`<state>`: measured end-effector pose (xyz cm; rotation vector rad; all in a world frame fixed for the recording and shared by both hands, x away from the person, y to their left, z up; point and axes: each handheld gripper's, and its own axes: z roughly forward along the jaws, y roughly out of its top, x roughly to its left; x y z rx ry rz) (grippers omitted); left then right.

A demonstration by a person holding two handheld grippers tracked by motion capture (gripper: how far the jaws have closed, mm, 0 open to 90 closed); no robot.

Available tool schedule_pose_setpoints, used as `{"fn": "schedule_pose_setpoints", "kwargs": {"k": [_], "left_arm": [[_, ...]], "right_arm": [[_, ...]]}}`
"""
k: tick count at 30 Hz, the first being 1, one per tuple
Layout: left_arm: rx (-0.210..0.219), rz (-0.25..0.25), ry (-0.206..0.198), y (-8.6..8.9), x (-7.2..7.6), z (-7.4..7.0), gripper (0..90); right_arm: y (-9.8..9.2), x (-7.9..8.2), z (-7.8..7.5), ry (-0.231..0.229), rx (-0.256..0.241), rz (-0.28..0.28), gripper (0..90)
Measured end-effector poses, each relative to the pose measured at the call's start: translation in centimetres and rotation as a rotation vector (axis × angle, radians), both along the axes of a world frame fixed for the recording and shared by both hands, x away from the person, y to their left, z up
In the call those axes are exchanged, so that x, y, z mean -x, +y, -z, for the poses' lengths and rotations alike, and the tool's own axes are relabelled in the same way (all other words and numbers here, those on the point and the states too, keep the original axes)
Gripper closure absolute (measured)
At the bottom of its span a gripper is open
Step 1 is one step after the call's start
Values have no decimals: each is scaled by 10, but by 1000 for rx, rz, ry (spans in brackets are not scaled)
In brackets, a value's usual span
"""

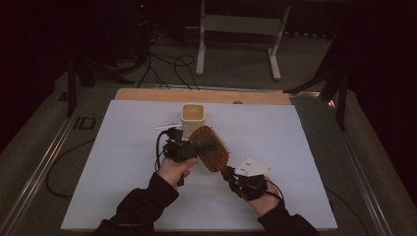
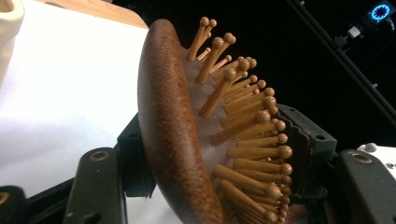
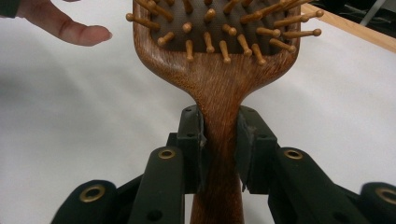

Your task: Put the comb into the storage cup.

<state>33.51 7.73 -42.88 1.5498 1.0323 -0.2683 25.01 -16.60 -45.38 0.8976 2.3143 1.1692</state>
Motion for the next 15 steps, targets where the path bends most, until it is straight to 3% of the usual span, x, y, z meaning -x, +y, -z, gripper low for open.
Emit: {"fn": "schedule_pose_setpoints", "kwargs": {"k": [8,15], "left_arm": [[34,0,-4,1,1,-3,458],[28,8,-32,-1,3,-8,495]], "right_arm": [[0,1,0,-12,2,1,732],[0,1,-1,-19,-2,5,731]]}}
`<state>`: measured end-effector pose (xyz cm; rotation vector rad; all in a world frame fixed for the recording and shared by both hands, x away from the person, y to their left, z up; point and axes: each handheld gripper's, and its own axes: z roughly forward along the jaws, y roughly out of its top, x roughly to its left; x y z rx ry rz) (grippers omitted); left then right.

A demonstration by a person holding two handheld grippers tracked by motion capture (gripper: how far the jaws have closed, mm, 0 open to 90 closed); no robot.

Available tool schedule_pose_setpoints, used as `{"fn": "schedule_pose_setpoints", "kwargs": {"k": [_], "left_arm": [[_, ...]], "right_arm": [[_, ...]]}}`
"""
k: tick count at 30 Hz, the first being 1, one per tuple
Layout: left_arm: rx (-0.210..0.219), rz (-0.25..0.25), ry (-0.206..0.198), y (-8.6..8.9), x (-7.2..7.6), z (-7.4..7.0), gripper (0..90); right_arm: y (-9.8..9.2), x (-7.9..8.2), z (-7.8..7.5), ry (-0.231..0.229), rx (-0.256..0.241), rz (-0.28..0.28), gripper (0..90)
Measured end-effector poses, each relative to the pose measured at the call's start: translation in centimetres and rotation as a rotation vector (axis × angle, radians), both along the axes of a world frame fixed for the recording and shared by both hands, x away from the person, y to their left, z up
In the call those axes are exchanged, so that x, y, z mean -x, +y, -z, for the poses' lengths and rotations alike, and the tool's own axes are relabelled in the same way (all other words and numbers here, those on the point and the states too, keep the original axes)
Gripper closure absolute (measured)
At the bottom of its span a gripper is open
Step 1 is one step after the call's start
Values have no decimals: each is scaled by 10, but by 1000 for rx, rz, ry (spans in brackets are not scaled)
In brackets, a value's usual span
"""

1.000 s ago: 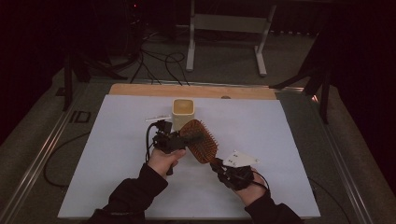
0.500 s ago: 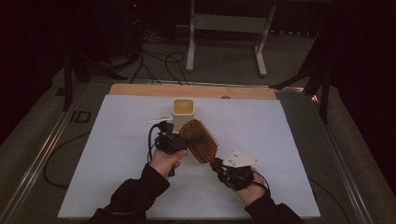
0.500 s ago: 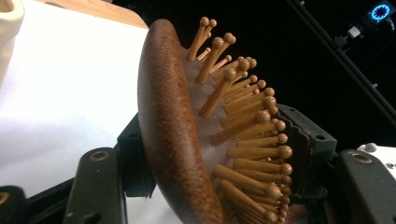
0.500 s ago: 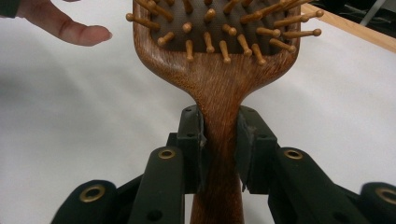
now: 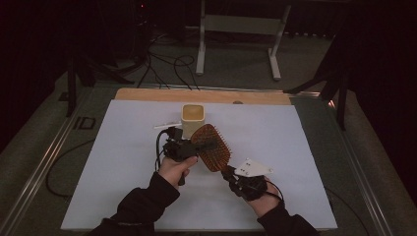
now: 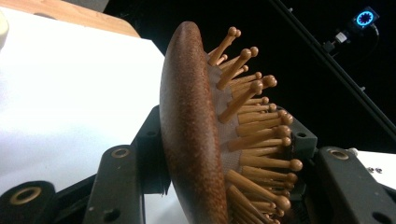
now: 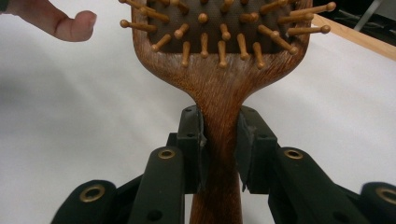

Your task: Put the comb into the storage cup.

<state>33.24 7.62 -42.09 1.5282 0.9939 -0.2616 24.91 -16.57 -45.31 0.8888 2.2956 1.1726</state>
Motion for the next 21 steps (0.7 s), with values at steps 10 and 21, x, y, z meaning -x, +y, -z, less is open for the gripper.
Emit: {"fn": "schedule_pose_setpoints", "kwargs": {"k": [10,21], "left_arm": [[-21,4,-46,-5,3,-7,540],[-33,11,-104,-6,4,-24,546]], "right_arm": [[-1,-2,2,4,-23,0,725],[-7,-9,3,51,-108,-4,399]]}}
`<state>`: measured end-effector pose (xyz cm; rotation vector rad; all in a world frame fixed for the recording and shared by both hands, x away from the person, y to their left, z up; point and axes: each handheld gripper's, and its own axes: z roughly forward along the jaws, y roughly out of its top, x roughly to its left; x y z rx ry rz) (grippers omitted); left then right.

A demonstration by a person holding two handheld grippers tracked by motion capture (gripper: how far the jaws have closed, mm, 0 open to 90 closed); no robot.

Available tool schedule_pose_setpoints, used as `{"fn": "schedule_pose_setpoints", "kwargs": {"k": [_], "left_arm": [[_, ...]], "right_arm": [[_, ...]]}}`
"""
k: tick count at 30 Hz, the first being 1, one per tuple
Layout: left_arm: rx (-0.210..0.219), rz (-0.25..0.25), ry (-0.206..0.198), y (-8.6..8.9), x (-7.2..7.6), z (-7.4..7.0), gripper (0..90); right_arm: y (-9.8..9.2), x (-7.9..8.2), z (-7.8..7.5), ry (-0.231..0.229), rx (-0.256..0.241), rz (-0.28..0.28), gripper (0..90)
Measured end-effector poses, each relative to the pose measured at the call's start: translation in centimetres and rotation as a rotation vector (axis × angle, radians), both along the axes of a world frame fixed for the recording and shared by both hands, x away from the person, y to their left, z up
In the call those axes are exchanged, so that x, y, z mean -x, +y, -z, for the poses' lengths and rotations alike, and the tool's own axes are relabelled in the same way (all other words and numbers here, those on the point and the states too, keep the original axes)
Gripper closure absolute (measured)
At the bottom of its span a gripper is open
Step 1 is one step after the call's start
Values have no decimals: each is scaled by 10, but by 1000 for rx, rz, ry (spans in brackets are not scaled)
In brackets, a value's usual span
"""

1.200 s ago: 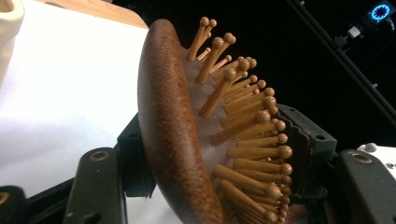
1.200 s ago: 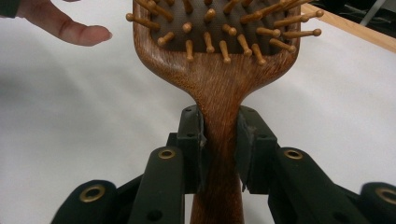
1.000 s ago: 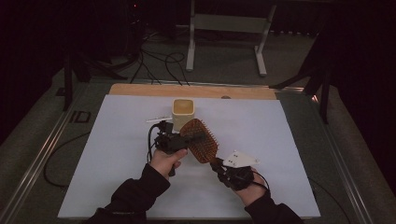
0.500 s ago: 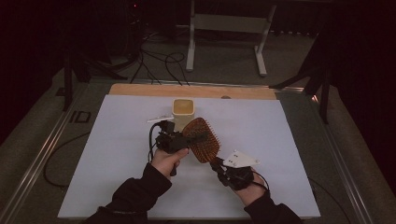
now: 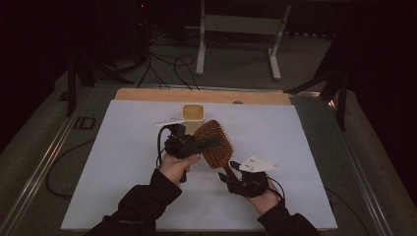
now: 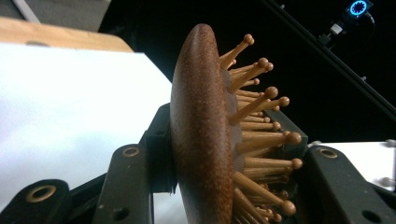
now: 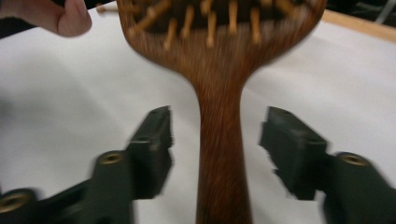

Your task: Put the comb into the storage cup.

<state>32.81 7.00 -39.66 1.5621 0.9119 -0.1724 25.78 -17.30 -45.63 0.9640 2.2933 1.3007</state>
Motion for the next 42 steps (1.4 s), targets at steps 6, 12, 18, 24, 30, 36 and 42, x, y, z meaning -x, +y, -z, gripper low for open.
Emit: {"fn": "schedule_pose_setpoints", "kwargs": {"k": [6,12,18,24,30,36,42], "left_arm": [[-7,-11,-26,5,0,-10,545],[-22,-24,-52,10,-1,-16,545],[-44,-40,-70,18,-3,-22,545],[-54,-74,-92,29,-7,-31,545],[-75,-101,-109,38,-12,-40,545],[-80,-134,-126,45,-17,-51,545],[-99,-155,-145,51,-23,-61,545]], "right_arm": [[-5,-8,2,74,-62,-46,201],[-10,-7,3,49,-60,-47,121],[-15,-5,4,30,-63,-39,93],[-27,-5,3,-11,-90,-38,93],[-36,-5,6,-18,-95,-53,93],[-40,-2,7,-22,-93,-54,93],[-43,1,9,-23,-99,-74,93]]}}
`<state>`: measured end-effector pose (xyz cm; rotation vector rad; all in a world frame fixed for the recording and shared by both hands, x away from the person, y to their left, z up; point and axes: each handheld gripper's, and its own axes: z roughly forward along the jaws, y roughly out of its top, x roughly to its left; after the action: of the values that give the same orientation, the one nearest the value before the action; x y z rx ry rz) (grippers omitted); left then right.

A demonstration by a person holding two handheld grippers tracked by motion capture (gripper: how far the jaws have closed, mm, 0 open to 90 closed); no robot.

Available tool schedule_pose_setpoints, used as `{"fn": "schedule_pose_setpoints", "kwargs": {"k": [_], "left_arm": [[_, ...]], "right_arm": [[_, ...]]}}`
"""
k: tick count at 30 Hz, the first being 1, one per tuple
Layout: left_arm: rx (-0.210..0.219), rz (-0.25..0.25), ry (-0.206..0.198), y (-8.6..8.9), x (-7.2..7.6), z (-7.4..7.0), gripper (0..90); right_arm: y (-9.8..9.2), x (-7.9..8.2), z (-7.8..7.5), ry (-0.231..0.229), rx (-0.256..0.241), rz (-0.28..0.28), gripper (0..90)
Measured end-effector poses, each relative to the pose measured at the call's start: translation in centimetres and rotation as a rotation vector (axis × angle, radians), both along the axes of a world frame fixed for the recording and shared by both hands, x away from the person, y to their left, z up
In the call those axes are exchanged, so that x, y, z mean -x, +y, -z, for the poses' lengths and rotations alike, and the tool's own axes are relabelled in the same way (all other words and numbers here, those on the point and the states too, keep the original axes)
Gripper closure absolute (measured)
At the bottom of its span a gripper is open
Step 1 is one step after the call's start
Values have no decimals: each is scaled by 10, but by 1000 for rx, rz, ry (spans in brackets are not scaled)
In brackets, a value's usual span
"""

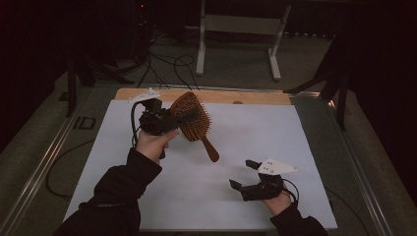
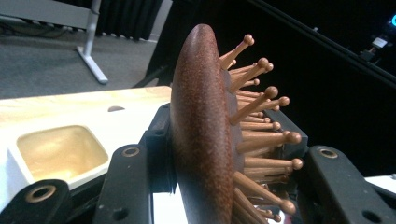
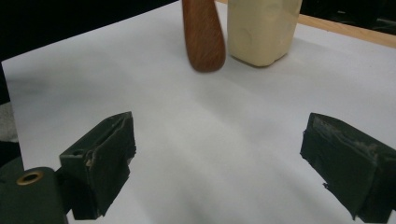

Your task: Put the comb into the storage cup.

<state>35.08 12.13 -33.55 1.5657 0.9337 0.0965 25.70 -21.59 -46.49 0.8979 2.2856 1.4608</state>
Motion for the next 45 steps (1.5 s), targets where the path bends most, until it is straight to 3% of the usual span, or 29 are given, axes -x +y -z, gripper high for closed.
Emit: {"fn": "schedule_pose_setpoints", "kwargs": {"k": [11,25,34,45], "left_arm": [[-22,-30,-36,10,-12,-23,545],[-39,-96,-75,21,-32,-55,545],[-49,-149,-90,24,-50,-62,545],[-103,-215,-102,17,-72,-62,545]], "right_arm": [[-3,5,-4,-41,-22,14,93],[-2,4,-2,-35,-28,6,93],[-1,5,-2,-37,-26,5,93],[0,6,-2,-33,-27,-4,94]]}}
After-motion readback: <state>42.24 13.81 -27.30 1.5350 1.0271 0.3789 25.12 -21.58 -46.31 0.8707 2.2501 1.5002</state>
